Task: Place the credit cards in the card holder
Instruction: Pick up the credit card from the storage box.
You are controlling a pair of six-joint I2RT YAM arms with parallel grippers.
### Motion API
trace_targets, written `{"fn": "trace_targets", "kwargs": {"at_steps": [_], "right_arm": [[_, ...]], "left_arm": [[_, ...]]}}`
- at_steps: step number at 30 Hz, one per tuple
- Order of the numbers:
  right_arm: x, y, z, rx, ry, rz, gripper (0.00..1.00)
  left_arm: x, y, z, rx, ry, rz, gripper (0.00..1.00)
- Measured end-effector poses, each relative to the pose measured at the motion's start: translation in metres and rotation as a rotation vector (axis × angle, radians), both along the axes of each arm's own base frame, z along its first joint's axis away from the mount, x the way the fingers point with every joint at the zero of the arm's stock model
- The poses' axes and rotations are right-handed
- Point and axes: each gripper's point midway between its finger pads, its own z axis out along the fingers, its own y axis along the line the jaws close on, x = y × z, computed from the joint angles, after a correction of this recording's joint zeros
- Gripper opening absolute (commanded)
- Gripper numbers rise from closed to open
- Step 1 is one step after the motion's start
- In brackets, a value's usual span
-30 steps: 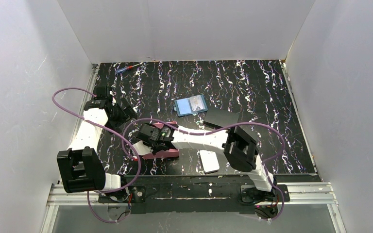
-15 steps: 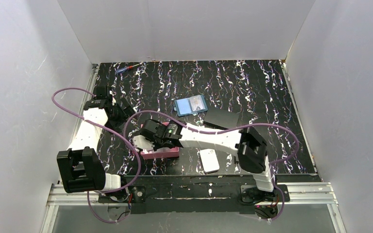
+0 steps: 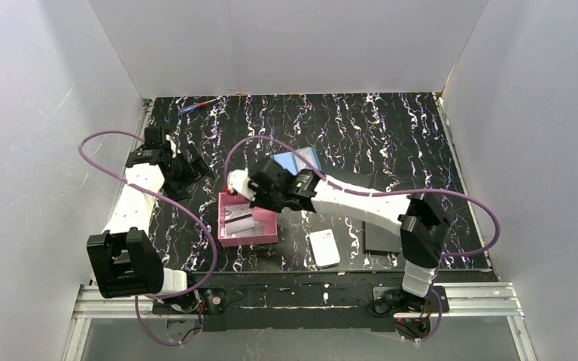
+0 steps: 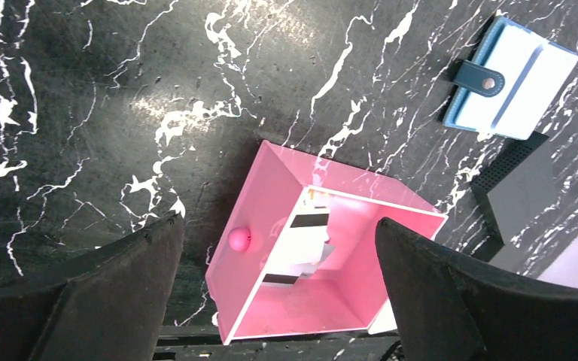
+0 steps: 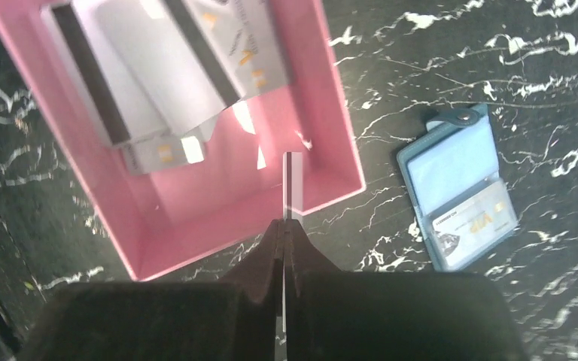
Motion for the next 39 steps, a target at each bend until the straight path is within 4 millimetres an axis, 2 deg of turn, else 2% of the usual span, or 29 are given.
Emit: {"fn": "trace_targets", "kwargs": {"at_steps": [7,15,19,22,24,27,34,39], "right_arm": [[0.028,0.0,0.015,0.231,0.136,-0.169,0.01],[0.031,0.021,0.032,0.427,0.287,-0.226,0.01],[0.034,0.022,0.029,0.507,0.39,-0.281,0.01],[0.045,0.014,0.021,0.564,0.466,-0.355,0.01],[0.052,0.008,0.017,0.591,0.503,-0.396,0.01],[0.059,0.004,0.014,0.616,0.528,-0.431,0.01],[0.054,0.015,0.026,0.663,0.538,-0.389,0.01],[0.046,0.021,0.028,0.653,0.514,-0.337,0.01]], "left_arm": [[0.006,-0.01,0.008,-0.091,-0.01,-0.01,0.97],[0.015,-0.038,0.032,-0.251,-0.097,-0.088,0.94],[0.016,-0.053,0.053,-0.332,-0.174,-0.15,0.89],[0.016,-0.063,0.066,-0.396,-0.206,-0.182,0.79],[0.014,-0.069,0.07,-0.444,-0.195,-0.177,0.8],[0.008,-0.075,0.072,-0.513,-0.14,-0.123,0.81],[-0.019,-0.087,0.039,-0.657,0.135,0.133,0.85],[-0.02,-0.099,0.045,-0.732,0.223,0.228,0.84]]}}
